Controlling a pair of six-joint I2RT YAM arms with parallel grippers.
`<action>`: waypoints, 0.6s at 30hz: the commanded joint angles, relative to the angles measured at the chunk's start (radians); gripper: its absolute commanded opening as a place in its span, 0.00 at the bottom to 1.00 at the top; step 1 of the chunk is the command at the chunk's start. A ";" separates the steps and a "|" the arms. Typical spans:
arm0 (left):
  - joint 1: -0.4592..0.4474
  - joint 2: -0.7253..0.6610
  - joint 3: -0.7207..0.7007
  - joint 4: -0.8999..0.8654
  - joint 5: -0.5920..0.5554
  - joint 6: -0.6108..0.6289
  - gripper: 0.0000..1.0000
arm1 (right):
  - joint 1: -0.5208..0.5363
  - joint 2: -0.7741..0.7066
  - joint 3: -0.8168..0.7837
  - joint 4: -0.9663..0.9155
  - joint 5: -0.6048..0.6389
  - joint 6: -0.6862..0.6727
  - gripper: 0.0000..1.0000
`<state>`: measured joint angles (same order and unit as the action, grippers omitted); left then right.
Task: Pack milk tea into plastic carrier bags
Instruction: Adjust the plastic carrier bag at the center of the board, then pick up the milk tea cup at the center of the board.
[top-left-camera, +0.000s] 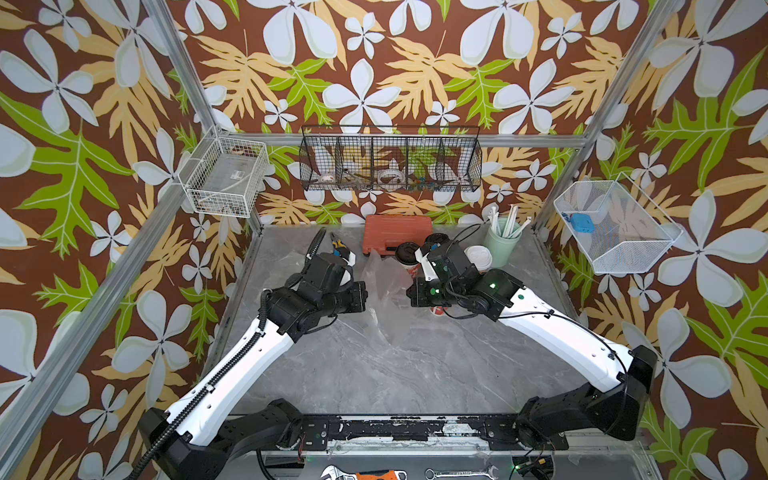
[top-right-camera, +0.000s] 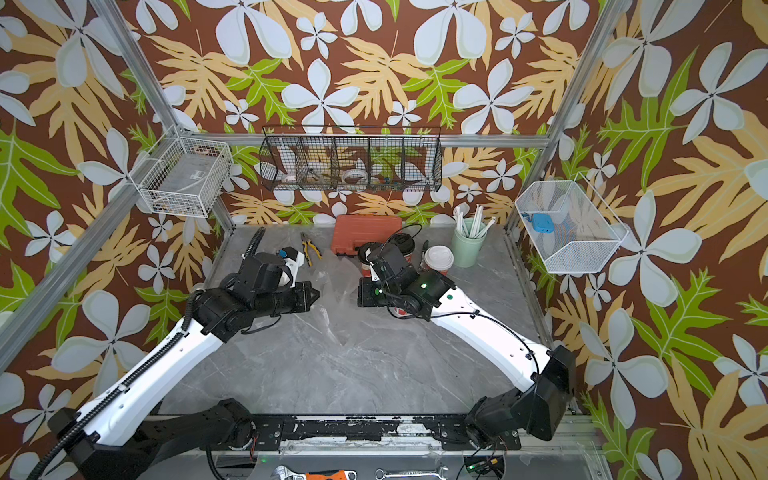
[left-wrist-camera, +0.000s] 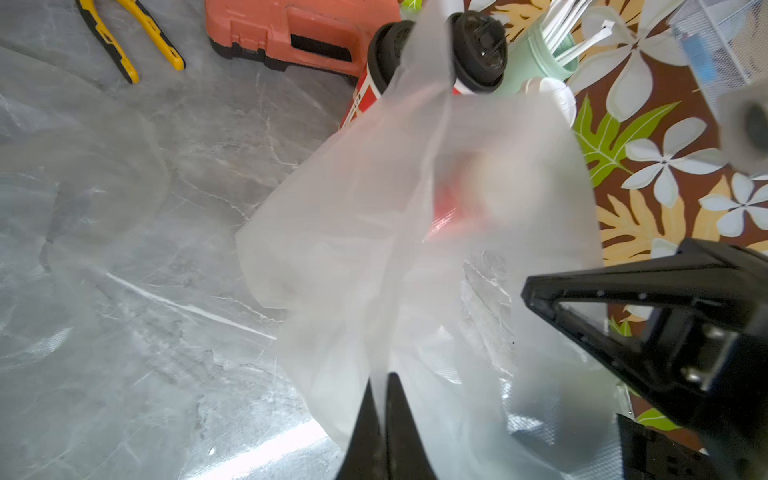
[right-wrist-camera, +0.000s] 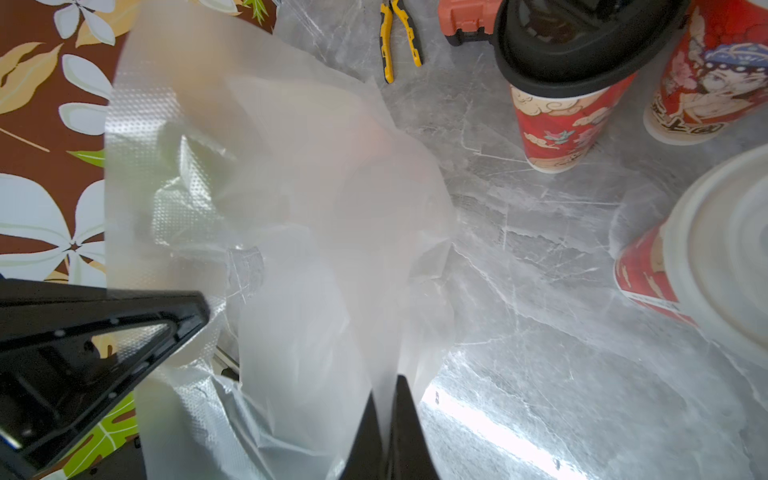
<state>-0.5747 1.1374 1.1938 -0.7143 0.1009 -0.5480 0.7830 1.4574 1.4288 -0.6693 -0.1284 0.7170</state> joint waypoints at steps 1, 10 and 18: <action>0.002 0.007 0.002 -0.008 -0.045 0.003 0.00 | 0.002 0.014 0.015 -0.016 0.015 -0.016 0.04; 0.010 0.002 -0.001 0.019 -0.047 0.051 0.00 | -0.015 0.025 0.204 -0.177 0.124 -0.123 0.40; 0.011 -0.009 -0.038 0.063 -0.052 0.135 0.00 | -0.126 0.031 0.289 -0.354 0.257 -0.235 0.62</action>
<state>-0.5659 1.1366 1.1629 -0.6910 0.0574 -0.4637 0.6735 1.4780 1.6932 -0.9180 0.0418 0.5404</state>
